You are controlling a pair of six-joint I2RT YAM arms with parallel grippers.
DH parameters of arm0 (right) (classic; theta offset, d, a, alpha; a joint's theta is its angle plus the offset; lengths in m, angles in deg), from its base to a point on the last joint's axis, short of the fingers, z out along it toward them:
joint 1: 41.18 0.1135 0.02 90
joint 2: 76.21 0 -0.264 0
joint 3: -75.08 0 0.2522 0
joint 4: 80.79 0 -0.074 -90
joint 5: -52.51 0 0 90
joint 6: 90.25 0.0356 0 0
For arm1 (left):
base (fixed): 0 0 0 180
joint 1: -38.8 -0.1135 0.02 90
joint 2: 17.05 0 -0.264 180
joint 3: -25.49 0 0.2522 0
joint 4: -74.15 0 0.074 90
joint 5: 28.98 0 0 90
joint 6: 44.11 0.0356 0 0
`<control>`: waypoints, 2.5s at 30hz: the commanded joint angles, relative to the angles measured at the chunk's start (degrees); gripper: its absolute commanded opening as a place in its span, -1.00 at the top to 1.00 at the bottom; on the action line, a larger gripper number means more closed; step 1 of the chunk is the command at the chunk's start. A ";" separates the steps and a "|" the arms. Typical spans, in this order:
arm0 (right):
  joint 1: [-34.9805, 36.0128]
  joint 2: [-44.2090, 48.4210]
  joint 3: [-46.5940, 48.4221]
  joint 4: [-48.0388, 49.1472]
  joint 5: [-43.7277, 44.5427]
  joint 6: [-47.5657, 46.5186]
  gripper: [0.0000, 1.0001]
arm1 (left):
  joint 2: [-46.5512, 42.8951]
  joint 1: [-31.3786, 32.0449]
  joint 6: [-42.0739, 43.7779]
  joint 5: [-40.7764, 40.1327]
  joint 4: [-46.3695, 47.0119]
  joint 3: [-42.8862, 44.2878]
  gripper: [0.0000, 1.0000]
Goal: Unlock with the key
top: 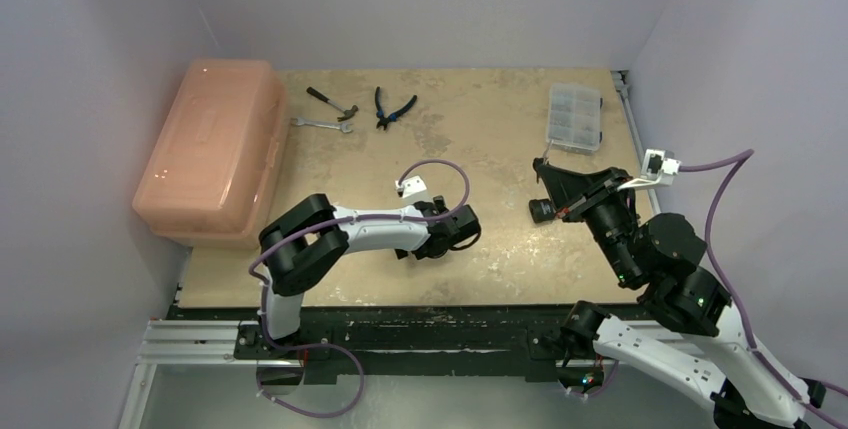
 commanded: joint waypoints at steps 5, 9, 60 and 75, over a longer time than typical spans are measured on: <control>0.00 0.03 -0.96 1.03 -0.31 0.10 1.00 | -8.15 -0.11 9.02 1.13 1.22 -2.41 -0.83; -0.02 1.90 -3.64 4.20 -5.06 -5.07 1.00 | -14.78 -0.08 21.79 1.52 9.10 -5.77 -0.83; -27.57 -17.64 -1.73 5.46 -50.25 -8.25 1.00 | -7.52 -7.97 43.23 15.64 13.17 -1.00 -0.60; -27.56 -14.20 -3.25 3.68 -49.53 -9.27 1.00 | -2.77 -8.03 37.14 14.84 10.89 0.28 -0.36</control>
